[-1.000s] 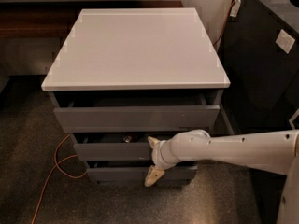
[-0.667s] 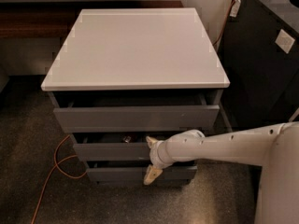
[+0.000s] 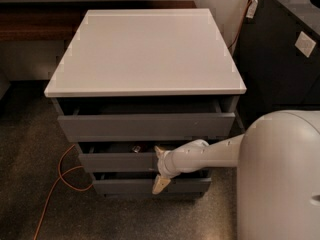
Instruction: Pick coke can from middle drawer and place on counter
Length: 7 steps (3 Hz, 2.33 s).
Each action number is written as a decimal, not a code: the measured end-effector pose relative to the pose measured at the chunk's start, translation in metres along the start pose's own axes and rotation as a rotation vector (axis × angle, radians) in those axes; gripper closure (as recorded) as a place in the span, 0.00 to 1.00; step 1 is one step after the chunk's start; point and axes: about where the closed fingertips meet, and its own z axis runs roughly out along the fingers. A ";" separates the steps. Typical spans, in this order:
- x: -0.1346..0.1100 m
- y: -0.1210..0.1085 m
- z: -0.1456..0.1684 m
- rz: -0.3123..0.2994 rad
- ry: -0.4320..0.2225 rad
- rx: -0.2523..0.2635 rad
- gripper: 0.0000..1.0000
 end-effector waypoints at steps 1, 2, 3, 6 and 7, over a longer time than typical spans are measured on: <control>0.003 -0.008 0.014 0.000 0.000 0.009 0.00; 0.013 -0.020 0.023 0.021 0.001 0.025 0.00; 0.023 -0.034 0.030 0.052 -0.005 0.043 0.00; 0.022 -0.051 0.026 0.053 -0.017 0.060 0.56; 0.019 -0.037 0.020 0.047 -0.028 0.037 0.87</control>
Offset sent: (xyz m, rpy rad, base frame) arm 0.0482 -0.0132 -0.0253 0.0159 -0.0221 -0.0645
